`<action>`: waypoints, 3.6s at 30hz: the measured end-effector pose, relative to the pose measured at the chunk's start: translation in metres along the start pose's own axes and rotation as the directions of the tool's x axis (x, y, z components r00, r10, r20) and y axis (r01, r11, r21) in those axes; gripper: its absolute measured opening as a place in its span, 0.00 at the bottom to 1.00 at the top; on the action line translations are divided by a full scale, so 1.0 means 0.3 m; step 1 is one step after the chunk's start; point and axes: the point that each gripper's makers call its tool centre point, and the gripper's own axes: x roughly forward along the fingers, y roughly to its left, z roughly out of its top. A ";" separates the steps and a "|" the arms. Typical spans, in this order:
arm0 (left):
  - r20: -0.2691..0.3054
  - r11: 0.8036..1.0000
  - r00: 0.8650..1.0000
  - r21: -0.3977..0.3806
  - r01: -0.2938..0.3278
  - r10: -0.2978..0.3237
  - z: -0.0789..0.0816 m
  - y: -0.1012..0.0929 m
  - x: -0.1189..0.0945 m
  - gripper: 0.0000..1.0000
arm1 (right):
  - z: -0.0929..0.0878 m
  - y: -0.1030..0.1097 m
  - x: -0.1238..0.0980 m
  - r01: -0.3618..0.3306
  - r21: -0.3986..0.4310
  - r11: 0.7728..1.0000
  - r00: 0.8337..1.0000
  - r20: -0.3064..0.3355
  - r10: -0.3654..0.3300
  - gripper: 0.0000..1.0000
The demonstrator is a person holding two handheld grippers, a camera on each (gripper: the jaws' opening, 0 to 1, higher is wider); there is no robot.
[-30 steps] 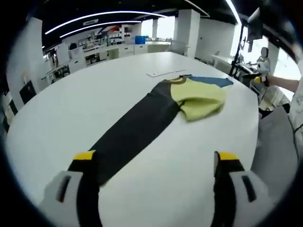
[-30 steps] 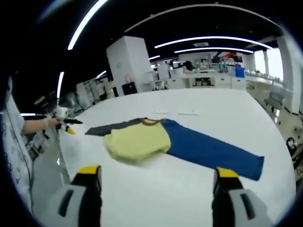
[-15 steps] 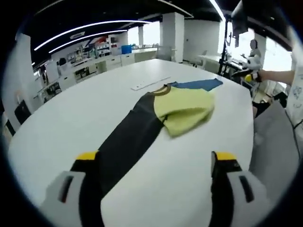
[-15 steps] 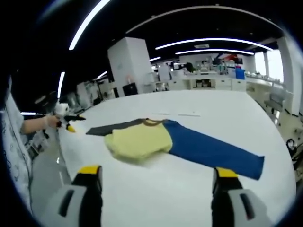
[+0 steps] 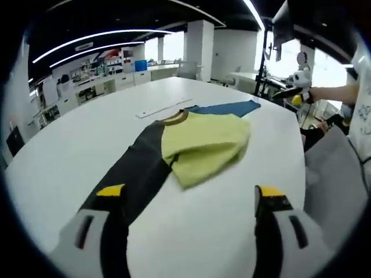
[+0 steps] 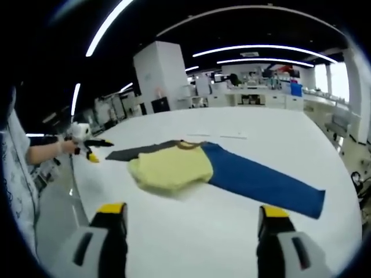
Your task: Fold the garment on the visible template until the final outline fits inside the template.
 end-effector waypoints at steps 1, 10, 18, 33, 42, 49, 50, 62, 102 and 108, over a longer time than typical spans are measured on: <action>0.002 1.000 1.000 0.001 0.000 0.000 0.001 -0.002 0.004 0.85 | -0.002 -0.003 0.004 -0.001 -0.002 1.000 1.000 -0.004 0.001 0.93; 0.014 1.000 1.000 0.001 0.000 0.000 -0.009 -0.023 0.052 0.72 | 0.016 0.045 0.082 -0.036 -0.184 0.982 0.998 -0.057 0.026 0.81; 0.014 1.000 1.000 0.008 0.017 -0.017 -0.013 -0.050 0.111 0.69 | 0.043 0.101 0.162 -0.063 -0.298 0.953 0.996 -0.074 0.042 0.73; 0.048 1.000 0.999 -0.009 0.016 -0.015 -0.014 -0.021 0.155 0.63 | 0.006 0.161 0.338 -0.161 -0.597 0.786 0.979 -0.196 0.052 0.54; 0.068 0.999 0.998 -0.053 0.011 -0.007 -0.006 -0.057 0.167 0.62 | -0.028 0.167 0.461 -0.225 -0.784 0.578 0.966 -0.256 0.030 0.37; 0.075 0.998 0.997 -0.060 0.007 -0.002 0.003 -0.104 0.166 0.61 | -0.047 0.169 0.507 -0.265 -0.814 0.516 0.956 -0.293 0.028 0.30; 0.074 0.998 0.997 -0.063 0.005 0.000 0.002 -0.102 0.165 0.61 | -0.048 0.168 0.512 -0.266 -0.812 0.519 0.955 -0.294 0.029 0.28; 0.076 0.995 0.997 -0.099 -0.004 0.011 -0.014 -0.137 0.163 0.59 | -0.066 0.171 0.581 -0.247 -0.883 0.399 0.960 -0.279 -0.025 0.17; 0.071 0.987 0.997 -0.158 -0.009 0.021 -0.043 -0.127 0.185 0.54 | 0.193 0.020 0.975 -0.202 -0.556 0.806 0.928 -0.371 -0.023 0.00; 0.068 0.986 0.997 -0.166 -0.011 0.023 -0.046 -0.125 0.191 0.54 | 0.173 0.010 0.987 -0.217 -0.563 0.798 0.920 -0.391 -0.026 0.00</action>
